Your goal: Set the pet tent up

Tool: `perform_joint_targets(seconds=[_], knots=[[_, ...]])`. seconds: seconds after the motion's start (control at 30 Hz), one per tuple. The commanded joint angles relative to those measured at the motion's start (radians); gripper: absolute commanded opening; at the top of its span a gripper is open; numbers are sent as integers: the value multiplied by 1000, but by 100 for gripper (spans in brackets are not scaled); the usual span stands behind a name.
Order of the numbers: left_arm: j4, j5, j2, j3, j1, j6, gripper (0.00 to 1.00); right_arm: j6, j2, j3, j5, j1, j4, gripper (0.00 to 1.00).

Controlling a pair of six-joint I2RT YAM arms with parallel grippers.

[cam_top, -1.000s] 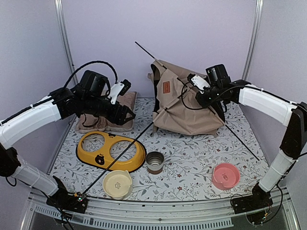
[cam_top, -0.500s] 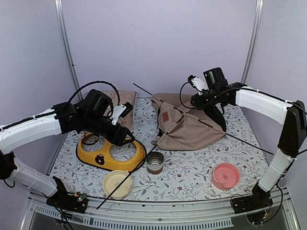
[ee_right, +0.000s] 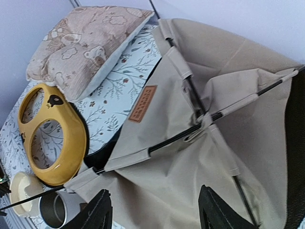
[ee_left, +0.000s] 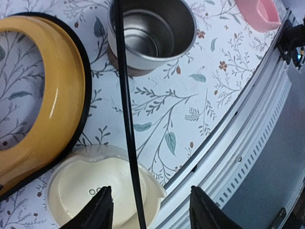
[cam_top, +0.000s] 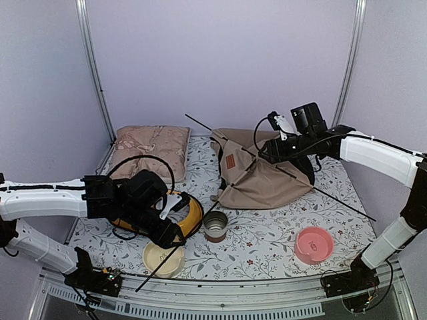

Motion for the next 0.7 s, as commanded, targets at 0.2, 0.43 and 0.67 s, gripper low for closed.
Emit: perform_joint_targets(seconds=[0.2, 0.43, 0.67], knots=[[13, -23, 20, -70, -84, -100, 44, 196, -77, -108, -68, 100, 121, 63], [-14, -89, 84, -61, -130, -126, 37, 267, -109, -164, -109, 101, 179, 63], [-40, -125, 103, -48, -156, -164, 26, 272, -114, -181, -109, 101, 187, 63]])
